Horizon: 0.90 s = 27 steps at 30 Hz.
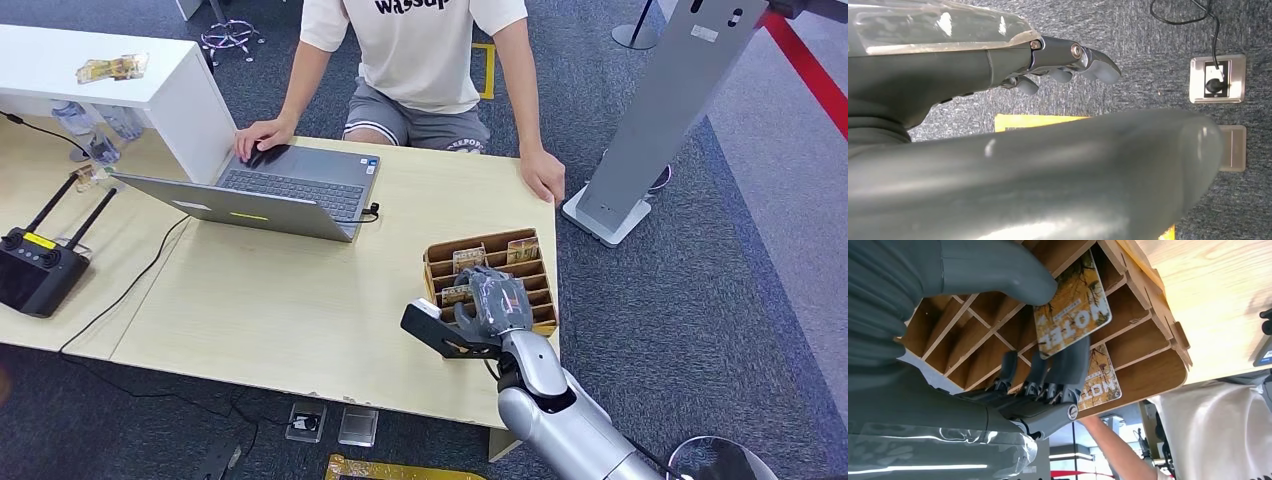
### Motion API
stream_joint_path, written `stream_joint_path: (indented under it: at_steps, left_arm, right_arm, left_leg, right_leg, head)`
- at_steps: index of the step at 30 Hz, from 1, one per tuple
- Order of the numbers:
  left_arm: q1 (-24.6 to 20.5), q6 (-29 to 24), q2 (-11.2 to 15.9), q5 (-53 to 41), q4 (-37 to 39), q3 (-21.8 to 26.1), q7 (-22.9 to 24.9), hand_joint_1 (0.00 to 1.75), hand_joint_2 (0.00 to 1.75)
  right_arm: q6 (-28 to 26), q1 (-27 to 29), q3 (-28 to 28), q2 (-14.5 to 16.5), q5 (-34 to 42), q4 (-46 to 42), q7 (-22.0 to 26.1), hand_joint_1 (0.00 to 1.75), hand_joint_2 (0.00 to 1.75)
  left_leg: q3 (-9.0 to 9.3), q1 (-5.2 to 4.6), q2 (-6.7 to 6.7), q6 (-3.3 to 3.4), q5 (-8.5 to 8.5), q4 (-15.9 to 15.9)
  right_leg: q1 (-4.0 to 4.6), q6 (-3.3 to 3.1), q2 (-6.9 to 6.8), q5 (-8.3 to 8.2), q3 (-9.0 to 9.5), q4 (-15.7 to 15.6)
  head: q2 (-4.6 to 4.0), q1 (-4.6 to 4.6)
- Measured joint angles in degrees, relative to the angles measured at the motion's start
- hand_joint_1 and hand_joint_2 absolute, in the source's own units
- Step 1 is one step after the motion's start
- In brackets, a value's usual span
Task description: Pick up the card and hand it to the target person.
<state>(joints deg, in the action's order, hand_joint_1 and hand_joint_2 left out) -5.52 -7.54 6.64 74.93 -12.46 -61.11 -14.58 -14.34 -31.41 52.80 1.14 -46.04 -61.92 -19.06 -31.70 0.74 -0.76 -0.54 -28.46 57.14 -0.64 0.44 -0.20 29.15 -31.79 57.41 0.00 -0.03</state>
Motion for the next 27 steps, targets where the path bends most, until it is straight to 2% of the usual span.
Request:
stream_joint_path:
  at_steps: [6,27]
  left_arm:
    - [0.0,0.0,0.0,0.0,0.0,0.0,0.0,0.0,0.0]
    - [0.0,0.2,0.0,0.2,0.0,0.0,-1.1,0.0,0.0]
  right_arm:
    - [-0.1,-0.3,0.0,0.0,0.0,0.2,0.0,1.48,1.75]
    - [-0.1,-0.4,0.0,0.2,-1.0,0.2,-0.3,1.58,1.75]
  left_leg:
    - [0.01,0.0,0.0,0.0,0.0,0.0]
    - [0.06,0.0,0.0,0.0,0.0,0.0]
  right_leg:
    - [0.0,0.0,0.0,0.0,0.0,0.0]
    - [0.0,0.0,0.0,0.0,0.05,0.0]
  head:
    - [0.0,0.01]
    - [0.0,0.0]
